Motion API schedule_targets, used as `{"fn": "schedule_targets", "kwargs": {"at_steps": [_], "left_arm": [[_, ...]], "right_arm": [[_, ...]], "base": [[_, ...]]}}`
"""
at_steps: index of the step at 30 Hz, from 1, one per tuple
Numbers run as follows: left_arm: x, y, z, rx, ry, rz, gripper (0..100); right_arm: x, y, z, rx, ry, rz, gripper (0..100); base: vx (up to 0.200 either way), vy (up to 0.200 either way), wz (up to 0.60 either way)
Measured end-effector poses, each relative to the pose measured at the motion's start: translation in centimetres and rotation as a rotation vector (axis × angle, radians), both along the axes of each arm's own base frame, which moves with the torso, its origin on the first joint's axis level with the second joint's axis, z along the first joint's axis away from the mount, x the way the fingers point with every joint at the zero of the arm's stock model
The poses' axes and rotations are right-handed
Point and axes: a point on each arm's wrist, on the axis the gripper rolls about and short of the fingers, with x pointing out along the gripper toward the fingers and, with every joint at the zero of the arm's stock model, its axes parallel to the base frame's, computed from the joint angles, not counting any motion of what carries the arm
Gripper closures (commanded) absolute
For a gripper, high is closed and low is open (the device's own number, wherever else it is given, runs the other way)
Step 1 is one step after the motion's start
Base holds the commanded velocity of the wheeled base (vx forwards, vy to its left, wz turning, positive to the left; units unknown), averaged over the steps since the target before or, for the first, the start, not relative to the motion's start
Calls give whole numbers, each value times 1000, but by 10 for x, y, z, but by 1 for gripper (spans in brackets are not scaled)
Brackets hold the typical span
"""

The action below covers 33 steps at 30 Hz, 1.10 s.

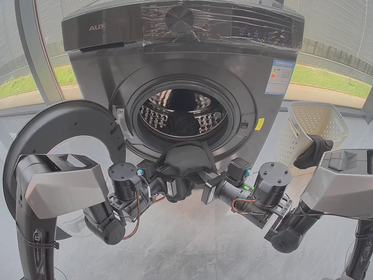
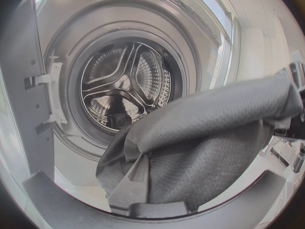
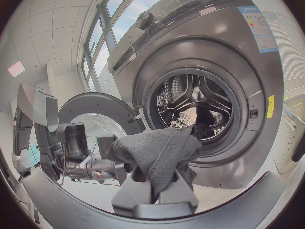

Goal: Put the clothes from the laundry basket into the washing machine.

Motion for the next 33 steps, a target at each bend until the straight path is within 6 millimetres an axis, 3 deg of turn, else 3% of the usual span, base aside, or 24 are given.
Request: {"fn": "schedule_targets", "kwargs": {"at_steps": [9,10,17,21,26,33], "left_arm": [[-3,3,21,-30,-40,15,100],[-4,3,21,-31,-40,14,100],[-11,4,33,-47,-58,26,100],[-20,5,42,-53,-66,18,100],[-46,10,57,-51,-66,-9,100],[-84,21,73,-42,-60,-47,100]], "right_arm": [[-7,-4,-13,-33,55,3,100],[-7,-4,-13,-33,56,3,0],[-11,-7,-18,-54,77,-2,0],[-20,-20,-31,-122,126,-12,0],[-31,-50,-46,-214,208,-56,0],[-16,-97,-46,-243,232,-214,0]], "base": [[0,0,0],[0,0,0],[0,0,0],[0,0,0],[0,0,0],[0,0,0]]}}
